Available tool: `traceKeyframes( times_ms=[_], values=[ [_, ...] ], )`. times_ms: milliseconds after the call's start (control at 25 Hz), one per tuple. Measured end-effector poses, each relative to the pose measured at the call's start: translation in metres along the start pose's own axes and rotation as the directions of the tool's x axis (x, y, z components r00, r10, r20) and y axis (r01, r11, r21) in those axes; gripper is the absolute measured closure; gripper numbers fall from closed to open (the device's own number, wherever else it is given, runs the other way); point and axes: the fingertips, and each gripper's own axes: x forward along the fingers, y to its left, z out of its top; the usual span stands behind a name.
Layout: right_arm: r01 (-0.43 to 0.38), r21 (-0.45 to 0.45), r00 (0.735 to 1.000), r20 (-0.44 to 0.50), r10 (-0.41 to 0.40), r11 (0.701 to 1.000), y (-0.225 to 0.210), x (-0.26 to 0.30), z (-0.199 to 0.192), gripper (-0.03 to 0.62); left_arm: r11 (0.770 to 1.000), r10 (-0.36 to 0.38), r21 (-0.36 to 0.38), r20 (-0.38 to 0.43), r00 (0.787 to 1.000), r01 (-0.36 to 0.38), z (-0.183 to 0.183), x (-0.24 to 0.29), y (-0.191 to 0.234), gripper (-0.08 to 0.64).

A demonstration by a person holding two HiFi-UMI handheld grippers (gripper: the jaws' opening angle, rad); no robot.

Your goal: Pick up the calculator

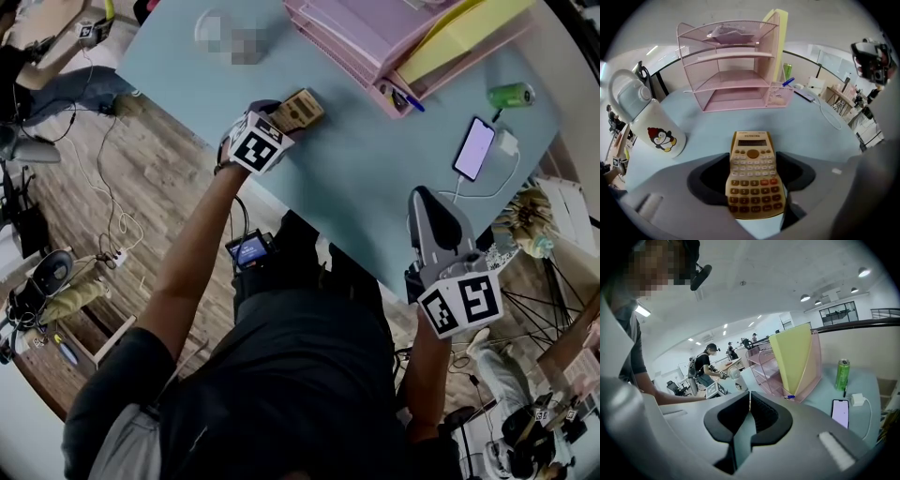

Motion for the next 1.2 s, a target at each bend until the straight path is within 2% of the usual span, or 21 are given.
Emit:
traceKeyframes(
  times_ms=[520, 600, 760, 1000, 1200],
  values=[
    [-0.008, -0.02, 1.0, 0.014, 0.008, 1.0, 0.003, -0.006, 0.009, 0.586, 1.0, 0.007, 0.026, 0.002, 1.0, -0.008, 0.001, -0.009, -0.006, 0.201],
    [-0.009, -0.022, 1.0, 0.016, 0.009, 1.0, 0.004, -0.007, 0.011, 0.586, 0.997, 0.042, 0.064, 0.038, 0.998, -0.044, 0.006, -0.013, -0.005, 0.5],
    [-0.008, -0.026, 1.0, 0.027, 0.009, 1.0, 0.004, -0.008, 0.015, 0.586, 0.994, 0.048, 0.095, 0.053, 0.997, -0.053, 0.014, -0.017, -0.006, 0.499],
    [-0.006, -0.029, 0.999, 0.031, 0.007, 1.0, 0.003, -0.009, 0.019, 0.586, 0.987, 0.124, 0.095, 0.063, 0.99, -0.13, 0.018, -0.028, 0.021, 0.495],
    [-0.001, -0.03, 0.999, 0.042, 0.002, 1.0, 0.003, -0.008, 0.025, 0.586, 0.985, 0.157, 0.068, 0.018, 0.987, -0.158, 0.005, -0.026, 0.048, 0.413]
  ],
)
